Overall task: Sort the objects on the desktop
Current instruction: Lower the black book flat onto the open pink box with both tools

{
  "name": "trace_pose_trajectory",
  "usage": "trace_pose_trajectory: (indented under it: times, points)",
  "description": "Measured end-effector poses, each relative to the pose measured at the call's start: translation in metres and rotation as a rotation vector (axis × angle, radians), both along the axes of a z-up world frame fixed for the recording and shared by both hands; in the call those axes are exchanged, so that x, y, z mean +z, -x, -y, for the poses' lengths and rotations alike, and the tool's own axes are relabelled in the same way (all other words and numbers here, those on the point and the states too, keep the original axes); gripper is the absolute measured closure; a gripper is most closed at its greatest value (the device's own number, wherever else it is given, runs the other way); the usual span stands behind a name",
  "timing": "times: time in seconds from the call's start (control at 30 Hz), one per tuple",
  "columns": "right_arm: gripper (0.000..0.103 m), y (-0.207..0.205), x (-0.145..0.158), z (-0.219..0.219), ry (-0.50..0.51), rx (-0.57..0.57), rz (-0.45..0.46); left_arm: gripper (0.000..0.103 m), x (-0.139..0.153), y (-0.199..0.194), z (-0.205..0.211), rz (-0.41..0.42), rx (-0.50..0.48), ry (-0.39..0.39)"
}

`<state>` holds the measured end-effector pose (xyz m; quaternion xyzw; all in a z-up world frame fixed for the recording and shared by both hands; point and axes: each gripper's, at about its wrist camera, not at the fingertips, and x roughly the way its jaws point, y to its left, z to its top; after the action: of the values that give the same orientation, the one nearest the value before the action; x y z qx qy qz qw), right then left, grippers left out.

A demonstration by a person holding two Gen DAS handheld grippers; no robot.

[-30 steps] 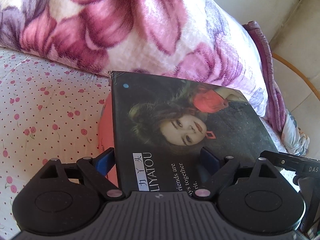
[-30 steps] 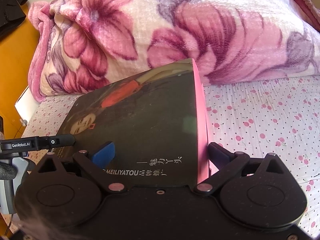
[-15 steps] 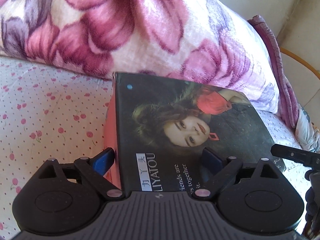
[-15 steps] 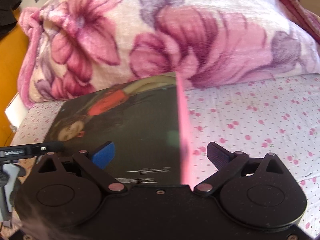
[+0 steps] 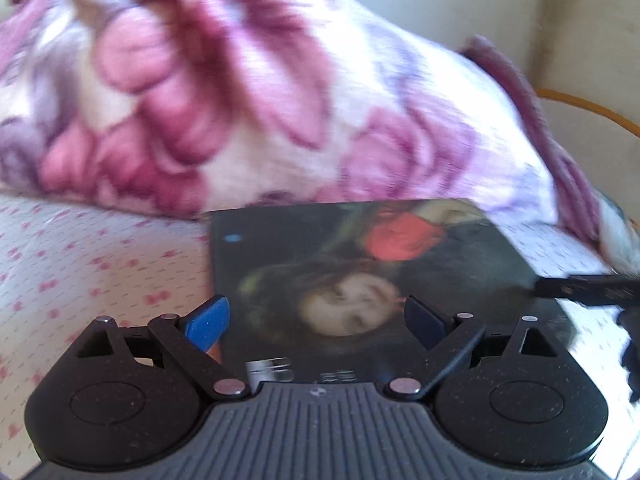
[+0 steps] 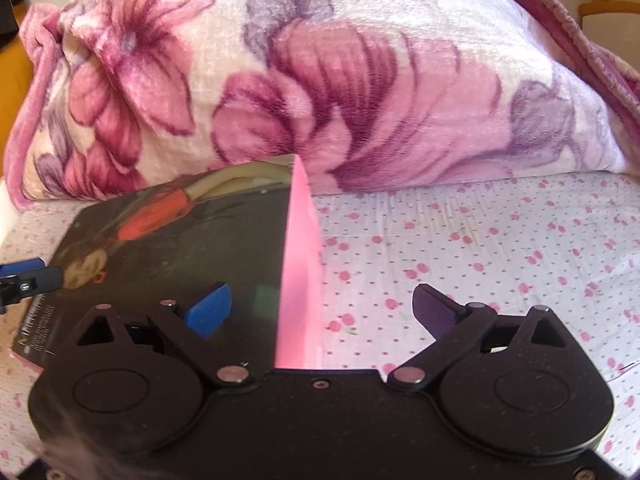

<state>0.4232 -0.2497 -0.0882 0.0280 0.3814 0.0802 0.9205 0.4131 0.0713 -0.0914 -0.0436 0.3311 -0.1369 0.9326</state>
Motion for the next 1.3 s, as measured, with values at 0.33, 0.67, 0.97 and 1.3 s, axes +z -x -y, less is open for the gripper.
trace_pose_trajectory:
  times: [0.33, 0.67, 0.97, 1.3]
  points:
    - [0.005, 0.01, 0.015, -0.009, 0.017, 0.08, 0.151, 0.008, 0.002, -0.008, 0.019, 0.042, -0.003, -0.072]
    - [0.005, -0.015, 0.013, -0.05, -0.076, 0.284, 0.138, 0.008, -0.001, -0.03, 0.025, 0.037, 0.003, -0.13]
    - [0.005, -0.03, -0.003, -0.06, -0.078, 0.326, 0.048, 0.008, -0.009, -0.043, 0.037, -0.015, -0.003, -0.217]
    - [0.004, -0.023, 0.005, -0.064, -0.052, 0.289, -0.01, 0.008, -0.001, -0.044, 0.04, -0.089, 0.019, -0.234]
